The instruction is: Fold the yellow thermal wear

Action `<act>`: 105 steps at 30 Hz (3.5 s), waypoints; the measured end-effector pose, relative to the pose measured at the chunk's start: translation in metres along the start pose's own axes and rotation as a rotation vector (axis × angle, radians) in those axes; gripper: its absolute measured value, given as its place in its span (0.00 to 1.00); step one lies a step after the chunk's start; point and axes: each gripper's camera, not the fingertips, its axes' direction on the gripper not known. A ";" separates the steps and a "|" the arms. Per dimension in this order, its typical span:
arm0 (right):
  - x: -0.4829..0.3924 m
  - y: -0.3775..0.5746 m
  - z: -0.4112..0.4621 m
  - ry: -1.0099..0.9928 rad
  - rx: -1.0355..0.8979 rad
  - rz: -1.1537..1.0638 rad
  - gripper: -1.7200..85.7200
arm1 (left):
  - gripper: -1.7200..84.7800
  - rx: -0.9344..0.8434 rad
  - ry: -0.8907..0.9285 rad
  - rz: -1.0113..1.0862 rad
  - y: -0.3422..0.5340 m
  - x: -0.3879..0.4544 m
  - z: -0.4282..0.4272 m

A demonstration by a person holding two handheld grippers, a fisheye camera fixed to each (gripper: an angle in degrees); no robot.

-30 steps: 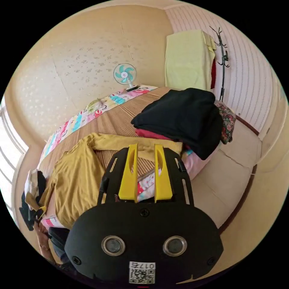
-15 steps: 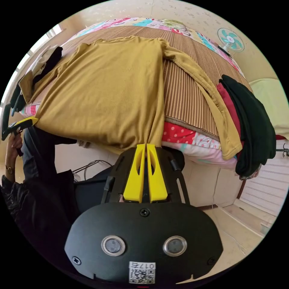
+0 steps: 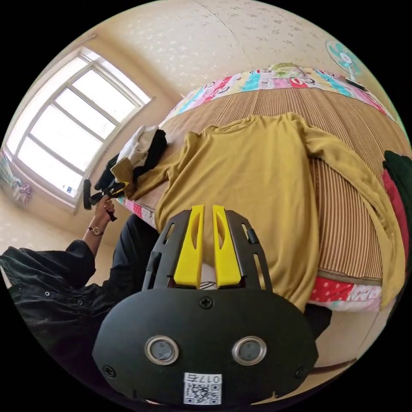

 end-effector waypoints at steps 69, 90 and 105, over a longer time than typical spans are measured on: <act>0.122 0.034 -0.295 0.010 0.559 0.625 0.08 | 0.11 -0.099 0.053 -0.027 0.065 0.018 0.027; 0.300 0.042 -0.487 0.108 0.770 0.809 0.07 | 0.10 -0.122 0.087 0.137 0.075 0.071 -0.003; 0.339 0.248 -0.466 -0.028 0.800 0.953 0.07 | 0.10 -0.198 0.125 0.102 0.072 0.061 0.011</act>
